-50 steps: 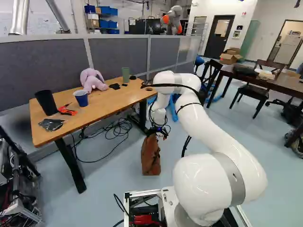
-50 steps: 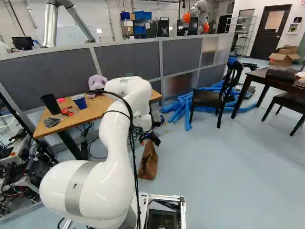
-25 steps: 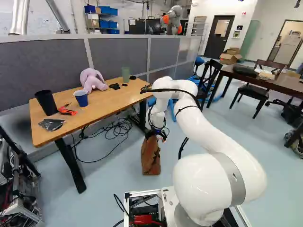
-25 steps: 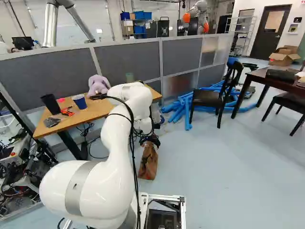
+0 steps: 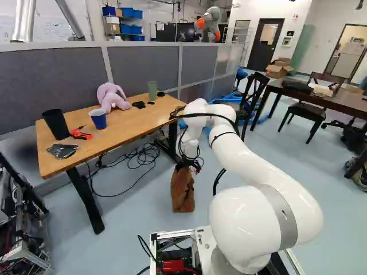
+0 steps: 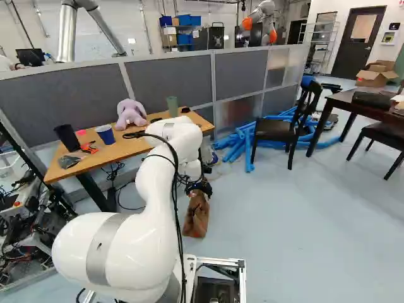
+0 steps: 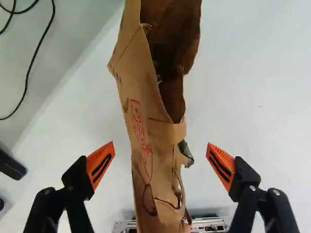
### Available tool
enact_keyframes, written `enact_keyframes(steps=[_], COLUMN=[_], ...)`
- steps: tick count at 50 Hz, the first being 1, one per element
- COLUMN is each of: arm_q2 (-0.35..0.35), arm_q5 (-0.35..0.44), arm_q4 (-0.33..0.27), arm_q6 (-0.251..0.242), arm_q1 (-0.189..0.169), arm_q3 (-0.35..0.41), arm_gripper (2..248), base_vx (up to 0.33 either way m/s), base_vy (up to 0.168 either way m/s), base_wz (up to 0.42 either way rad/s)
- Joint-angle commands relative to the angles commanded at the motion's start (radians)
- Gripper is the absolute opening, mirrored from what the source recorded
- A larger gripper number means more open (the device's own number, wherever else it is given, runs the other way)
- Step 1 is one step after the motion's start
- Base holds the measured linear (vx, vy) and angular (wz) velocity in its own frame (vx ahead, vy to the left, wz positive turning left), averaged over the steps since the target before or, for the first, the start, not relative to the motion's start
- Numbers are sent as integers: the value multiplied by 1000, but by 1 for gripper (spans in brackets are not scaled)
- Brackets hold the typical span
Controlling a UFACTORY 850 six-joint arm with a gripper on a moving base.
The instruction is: Pick up the bag on the ground and place it on the table
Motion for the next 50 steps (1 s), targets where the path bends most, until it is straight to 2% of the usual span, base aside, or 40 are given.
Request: enact_keyframes(steps=[33, 44, 45, 49, 50], arm_q2=[-133, -147, -148, -148, -148], arm_q5=[0, 0, 0, 0, 0], arm_q4=[0, 0, 0, 0, 0], arm_q6=[0, 0, 0, 0, 0], arm_q1=[4, 4, 4, 4, 4], arm_q3=[-141, -156, -156, -157, -157], arm_gripper=[247, 247, 224, 224, 185], base_vx=[0, 0, 0, 0, 0], base_vy=[0, 0, 0, 0, 0], base_wz=[0, 0, 0, 0, 0])
